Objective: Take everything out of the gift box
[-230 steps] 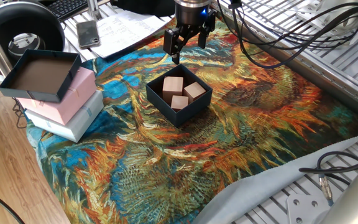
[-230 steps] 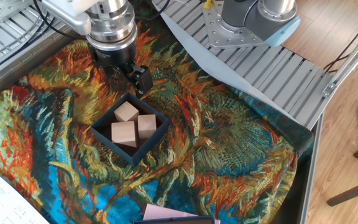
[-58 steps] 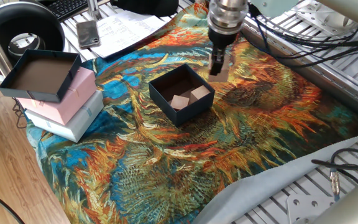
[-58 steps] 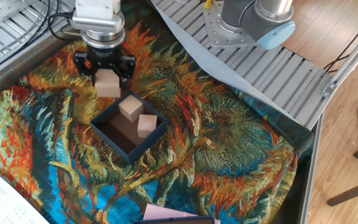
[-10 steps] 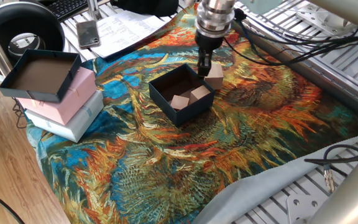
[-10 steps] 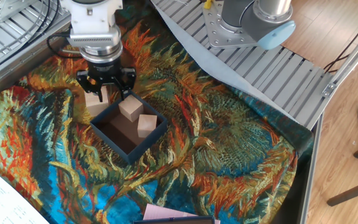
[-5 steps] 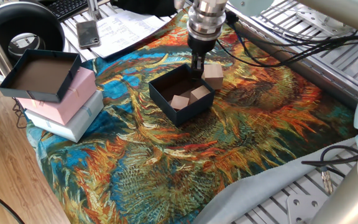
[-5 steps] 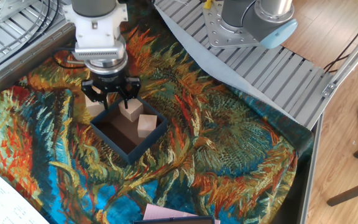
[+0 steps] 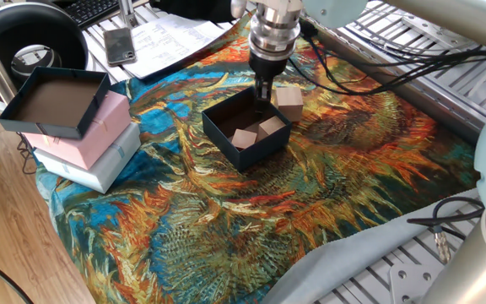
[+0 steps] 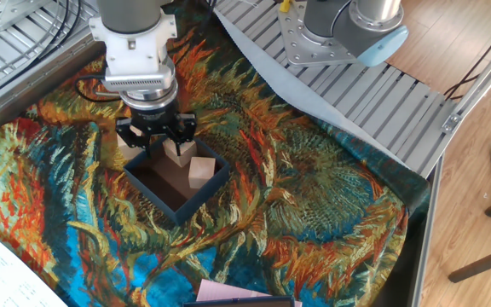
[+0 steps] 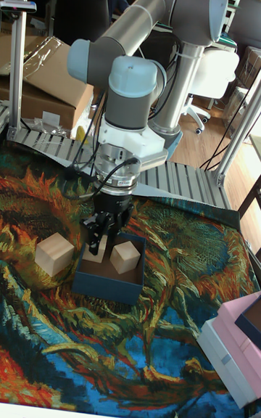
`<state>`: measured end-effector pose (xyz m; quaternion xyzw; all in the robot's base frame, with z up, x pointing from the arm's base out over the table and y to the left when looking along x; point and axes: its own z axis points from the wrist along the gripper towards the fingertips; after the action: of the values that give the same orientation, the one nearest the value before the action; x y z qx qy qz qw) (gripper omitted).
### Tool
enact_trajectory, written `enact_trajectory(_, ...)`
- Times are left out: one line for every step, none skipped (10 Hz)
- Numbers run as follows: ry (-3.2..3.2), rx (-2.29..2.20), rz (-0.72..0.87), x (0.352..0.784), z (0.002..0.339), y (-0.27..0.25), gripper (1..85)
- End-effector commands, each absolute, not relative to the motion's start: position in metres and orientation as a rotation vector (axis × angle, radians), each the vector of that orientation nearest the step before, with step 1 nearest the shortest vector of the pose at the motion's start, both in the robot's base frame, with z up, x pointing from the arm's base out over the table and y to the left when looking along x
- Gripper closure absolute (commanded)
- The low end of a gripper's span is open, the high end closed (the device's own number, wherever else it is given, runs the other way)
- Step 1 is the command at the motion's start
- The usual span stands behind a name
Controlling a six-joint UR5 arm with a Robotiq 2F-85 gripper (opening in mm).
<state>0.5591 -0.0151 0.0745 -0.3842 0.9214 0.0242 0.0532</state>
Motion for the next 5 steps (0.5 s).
enact_trajectory(2.796, -1.160, 0.141, 0.554, 0.074, 0.000, 32.7)
enact_trajectory(2.776, -1.200, 0.176, 0.551, 0.074, 0.008, 31.3)
enact_trajectory(2.763, -1.224, 0.184, 0.550, 0.073, 0.010, 31.0)
enact_trajectory(2.764, -1.220, 0.186, 0.550, 0.073, 0.011, 31.0)
enact_trajectory(2.758, -1.243, 0.174, 0.550, 0.071, 0.010, 31.0)
